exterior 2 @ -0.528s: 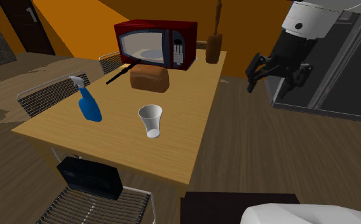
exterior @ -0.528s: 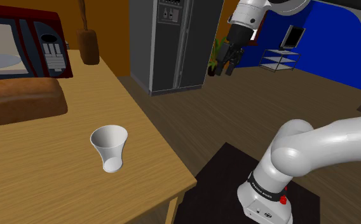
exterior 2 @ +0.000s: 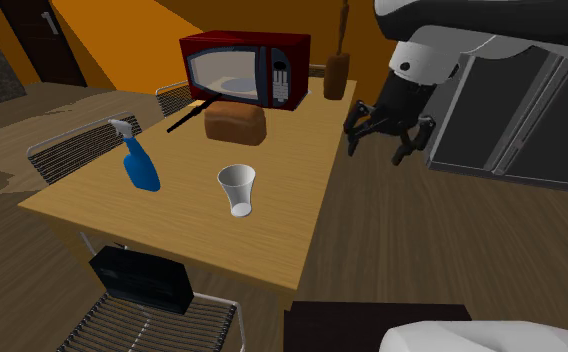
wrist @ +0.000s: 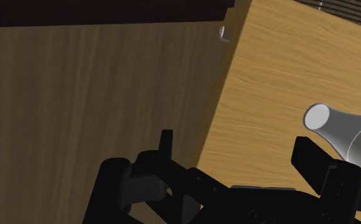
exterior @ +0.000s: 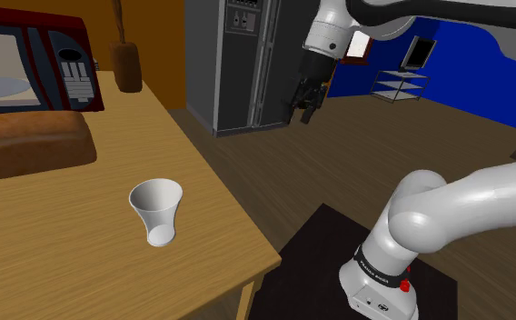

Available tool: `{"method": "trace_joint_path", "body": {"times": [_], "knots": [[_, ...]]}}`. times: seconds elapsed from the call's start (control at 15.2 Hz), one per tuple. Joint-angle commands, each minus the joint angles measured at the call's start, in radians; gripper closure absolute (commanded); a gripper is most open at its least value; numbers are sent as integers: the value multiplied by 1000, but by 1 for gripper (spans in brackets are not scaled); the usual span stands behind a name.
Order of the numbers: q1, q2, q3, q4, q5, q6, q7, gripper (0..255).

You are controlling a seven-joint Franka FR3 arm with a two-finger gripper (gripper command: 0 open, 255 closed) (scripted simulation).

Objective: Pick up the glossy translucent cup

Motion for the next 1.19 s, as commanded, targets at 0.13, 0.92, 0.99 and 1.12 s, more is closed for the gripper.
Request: {"method": "trace_joint_path", "body": {"times": [0.13, 0.92, 0.99, 1.12], "knots": [[23, 67, 71, -11, 64, 89, 78, 0], [78, 362, 282, 52, 194, 373, 296, 0], [81, 393, 299, 66, 198, 396, 315, 0], [85, 457, 331, 97, 201, 441, 354, 0]]}}
